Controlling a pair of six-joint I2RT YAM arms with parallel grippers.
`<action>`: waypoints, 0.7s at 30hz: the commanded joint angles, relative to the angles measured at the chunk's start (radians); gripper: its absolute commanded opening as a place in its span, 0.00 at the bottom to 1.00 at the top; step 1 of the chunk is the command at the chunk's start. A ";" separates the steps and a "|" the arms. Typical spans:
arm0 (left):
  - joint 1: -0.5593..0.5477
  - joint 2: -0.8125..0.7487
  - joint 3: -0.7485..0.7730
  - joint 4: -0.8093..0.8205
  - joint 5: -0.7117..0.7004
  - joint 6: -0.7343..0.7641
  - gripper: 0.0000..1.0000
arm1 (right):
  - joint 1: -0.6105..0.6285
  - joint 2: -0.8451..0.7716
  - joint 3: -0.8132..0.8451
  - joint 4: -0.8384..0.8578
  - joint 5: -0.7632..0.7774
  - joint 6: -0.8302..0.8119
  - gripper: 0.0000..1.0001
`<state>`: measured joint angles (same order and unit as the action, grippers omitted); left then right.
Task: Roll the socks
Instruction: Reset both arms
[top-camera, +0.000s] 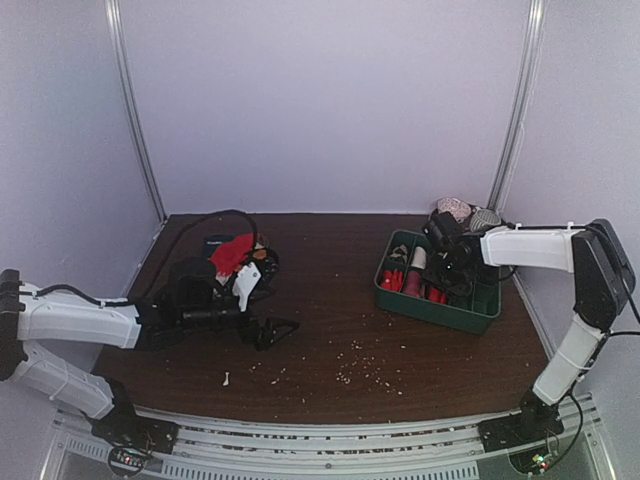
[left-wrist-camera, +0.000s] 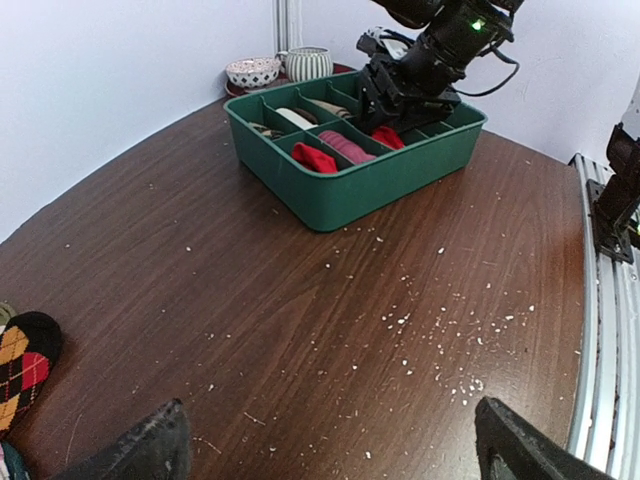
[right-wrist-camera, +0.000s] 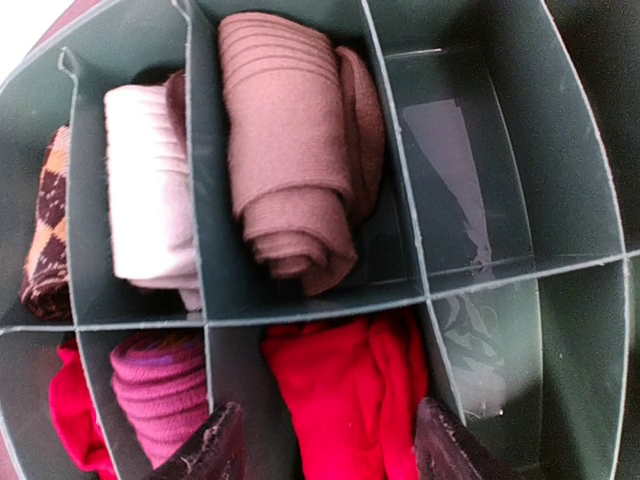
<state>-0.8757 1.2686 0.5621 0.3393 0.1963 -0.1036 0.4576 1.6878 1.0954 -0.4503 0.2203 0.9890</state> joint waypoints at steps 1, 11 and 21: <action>0.006 -0.001 0.009 0.049 -0.071 -0.021 0.98 | -0.006 -0.043 -0.014 -0.086 -0.018 -0.030 0.62; 0.006 0.058 0.086 -0.059 -0.305 -0.193 0.98 | -0.007 -0.165 -0.041 -0.013 -0.017 -0.164 0.62; 0.006 0.071 0.160 -0.148 -0.522 -0.291 0.98 | -0.007 -0.222 -0.017 0.078 -0.025 -0.410 0.65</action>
<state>-0.8757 1.3426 0.6682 0.2180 -0.2024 -0.3302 0.4576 1.5074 1.0630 -0.4217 0.1936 0.7139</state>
